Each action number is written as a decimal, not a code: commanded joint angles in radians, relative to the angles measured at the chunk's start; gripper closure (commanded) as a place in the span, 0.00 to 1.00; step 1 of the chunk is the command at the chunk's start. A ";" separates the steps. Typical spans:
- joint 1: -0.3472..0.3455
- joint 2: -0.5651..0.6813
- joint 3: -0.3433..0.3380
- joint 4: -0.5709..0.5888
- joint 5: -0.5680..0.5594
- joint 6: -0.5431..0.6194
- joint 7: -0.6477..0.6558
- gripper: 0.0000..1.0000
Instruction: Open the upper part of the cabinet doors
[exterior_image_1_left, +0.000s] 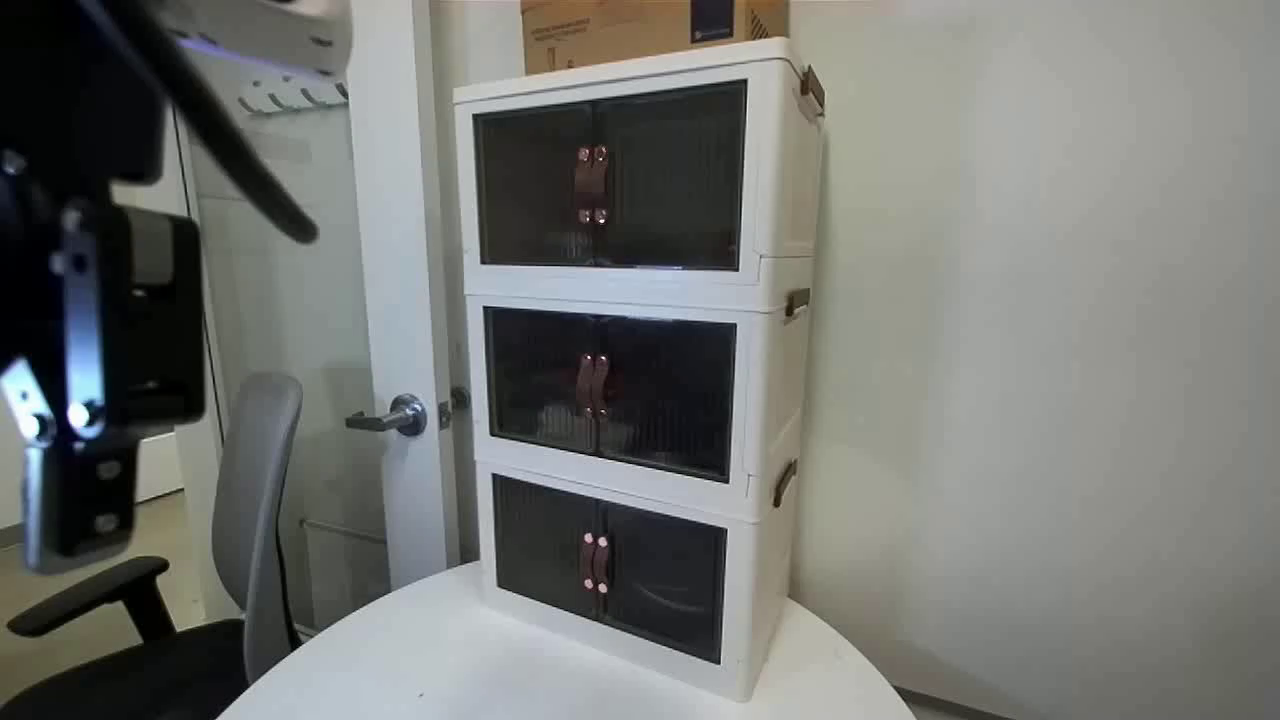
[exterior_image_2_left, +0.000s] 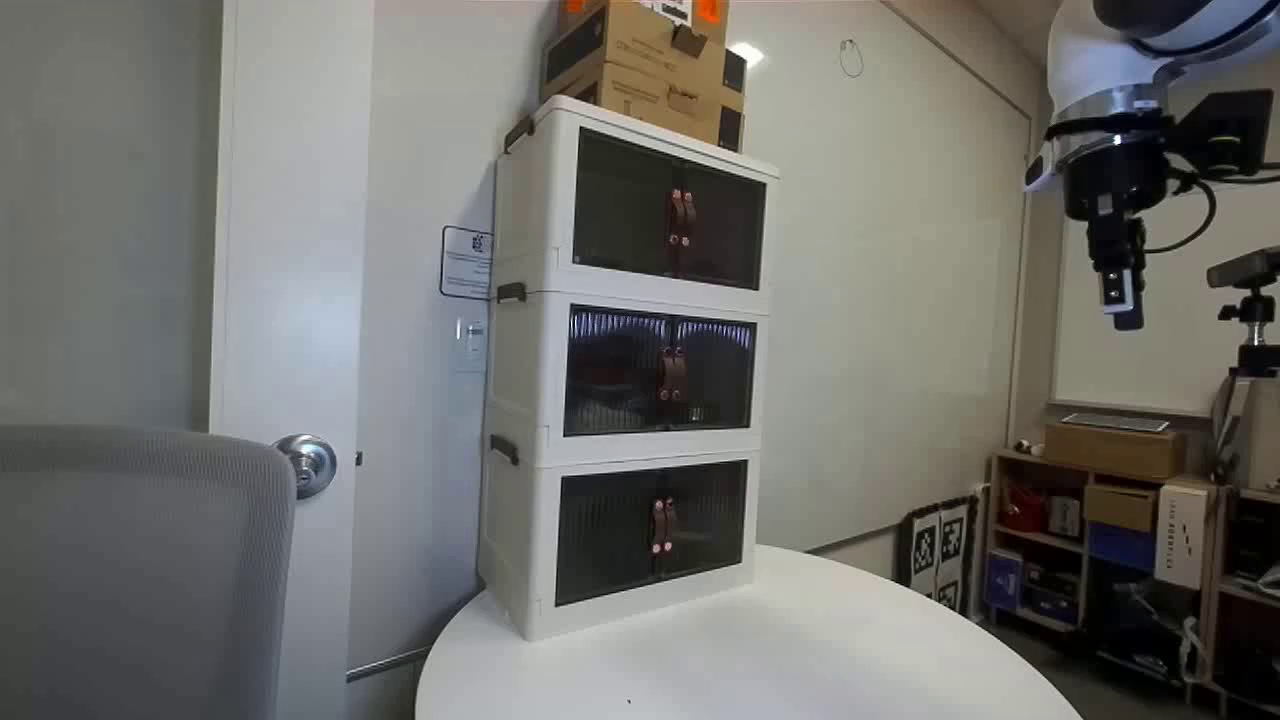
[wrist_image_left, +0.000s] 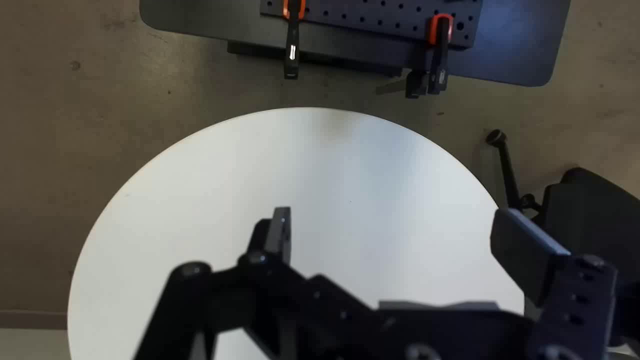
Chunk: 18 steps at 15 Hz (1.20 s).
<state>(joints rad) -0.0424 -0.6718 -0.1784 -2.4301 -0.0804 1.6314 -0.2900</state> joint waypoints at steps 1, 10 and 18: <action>-0.003 0.001 0.002 0.002 0.002 -0.002 -0.001 0.00; -0.033 -0.075 0.082 -0.069 -0.041 0.159 0.162 0.00; -0.043 -0.209 0.304 -0.158 -0.052 0.386 0.551 0.00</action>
<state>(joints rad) -0.0714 -0.8209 0.0547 -2.5554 -0.1214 1.9452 0.1312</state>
